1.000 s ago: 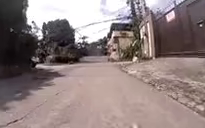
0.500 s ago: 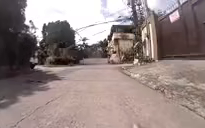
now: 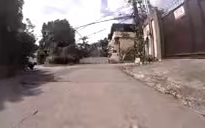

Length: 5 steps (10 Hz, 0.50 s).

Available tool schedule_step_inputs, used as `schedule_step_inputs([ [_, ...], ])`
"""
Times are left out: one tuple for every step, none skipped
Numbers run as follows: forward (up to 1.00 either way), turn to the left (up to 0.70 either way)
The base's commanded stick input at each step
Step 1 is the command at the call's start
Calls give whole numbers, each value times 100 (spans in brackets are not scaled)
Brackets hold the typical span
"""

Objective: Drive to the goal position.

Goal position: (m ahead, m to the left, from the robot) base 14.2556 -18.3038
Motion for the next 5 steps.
schedule_step_inputs([
  [70, 0],
  [70, 0],
  [70, 0],
  [70, 0],
  [70, 0],
])
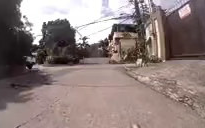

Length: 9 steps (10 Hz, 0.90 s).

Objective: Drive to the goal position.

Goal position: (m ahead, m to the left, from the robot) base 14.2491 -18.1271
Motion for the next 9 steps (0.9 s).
schedule_step_inputs([
  [70, 0],
  [70, 0],
  [70, 0],
  [70, 0],
  [70, 0],
  [70, 0],
  [70, 0],
  [70, 0],
  [70, 0],
])
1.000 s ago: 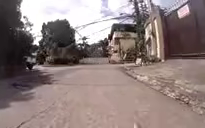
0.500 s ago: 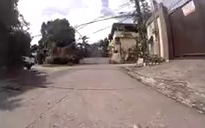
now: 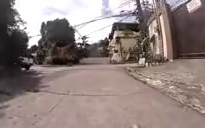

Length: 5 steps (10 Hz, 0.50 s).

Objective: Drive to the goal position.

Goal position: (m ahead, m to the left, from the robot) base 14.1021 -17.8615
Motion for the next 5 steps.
schedule_step_inputs([
  [70, 0],
  [70, 0],
  [70, 0],
  [70, 0],
  [70, 0],
])
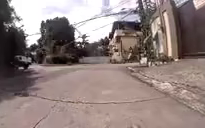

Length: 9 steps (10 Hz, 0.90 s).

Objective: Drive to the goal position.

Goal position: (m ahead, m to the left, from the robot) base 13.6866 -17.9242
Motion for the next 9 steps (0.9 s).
schedule_step_inputs([
  [70, 0],
  [70, 0],
  [70, 0],
  [70, 0],
  [70, 0],
  [70, 0],
  [70, 0],
  [70, 0],
  [70, 0],
])
